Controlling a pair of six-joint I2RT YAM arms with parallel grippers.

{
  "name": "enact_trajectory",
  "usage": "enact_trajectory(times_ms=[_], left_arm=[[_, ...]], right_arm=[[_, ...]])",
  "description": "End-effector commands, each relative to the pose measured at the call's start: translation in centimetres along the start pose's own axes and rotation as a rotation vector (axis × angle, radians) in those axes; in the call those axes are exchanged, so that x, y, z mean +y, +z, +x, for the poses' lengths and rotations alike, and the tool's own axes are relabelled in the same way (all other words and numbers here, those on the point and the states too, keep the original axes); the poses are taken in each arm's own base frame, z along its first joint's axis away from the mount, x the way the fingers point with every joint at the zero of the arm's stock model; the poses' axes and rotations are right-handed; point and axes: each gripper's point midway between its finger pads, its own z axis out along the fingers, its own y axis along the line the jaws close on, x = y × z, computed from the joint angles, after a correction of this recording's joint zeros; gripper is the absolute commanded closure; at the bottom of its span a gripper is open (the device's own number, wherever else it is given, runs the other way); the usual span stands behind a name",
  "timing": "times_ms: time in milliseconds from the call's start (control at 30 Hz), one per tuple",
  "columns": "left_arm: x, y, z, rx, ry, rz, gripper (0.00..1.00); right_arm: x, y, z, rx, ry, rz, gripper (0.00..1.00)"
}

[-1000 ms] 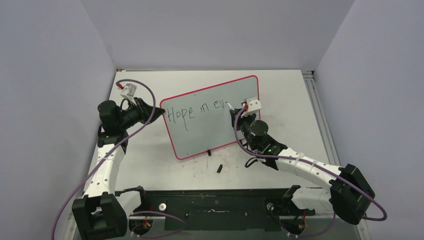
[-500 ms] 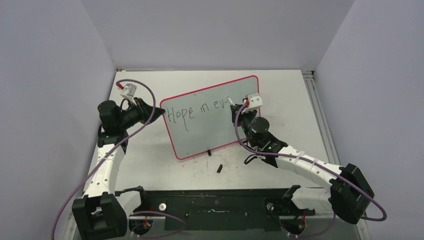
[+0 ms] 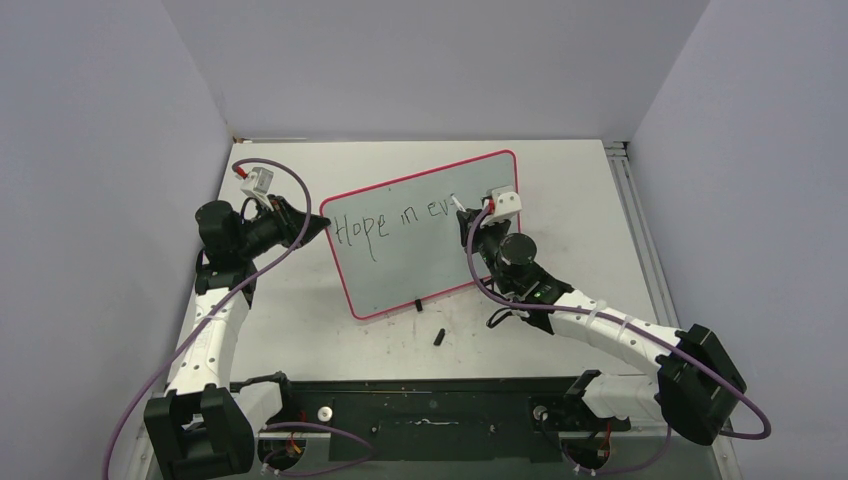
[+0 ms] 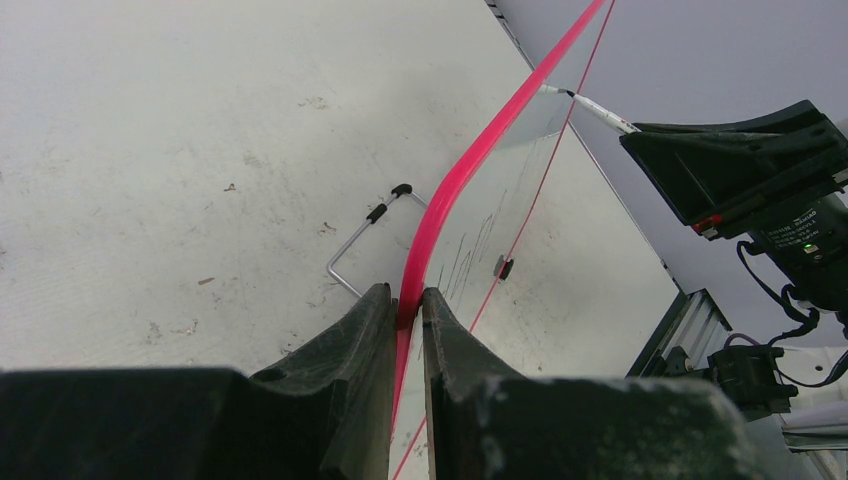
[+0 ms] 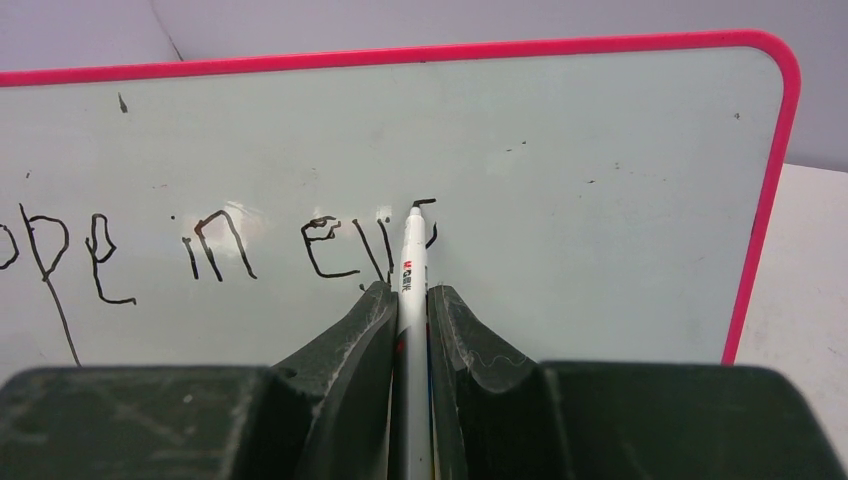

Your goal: Write a sentence on the whiteboard

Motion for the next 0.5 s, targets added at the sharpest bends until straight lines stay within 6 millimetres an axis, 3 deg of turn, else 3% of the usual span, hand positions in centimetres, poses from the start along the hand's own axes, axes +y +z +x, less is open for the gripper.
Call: enact_trajectory(times_ms=[0, 467], left_arm=[[-0.8, 0.1, -0.8, -0.001, 0.024, 0.024, 0.88], [-0.8, 0.1, -0.7, -0.001, 0.023, 0.023, 0.88]], right_arm=[[0.5, 0.0, -0.9, -0.026, 0.031, -0.027, 0.95], [0.0, -1.1, 2.1, 0.043, 0.045, -0.015, 0.95]])
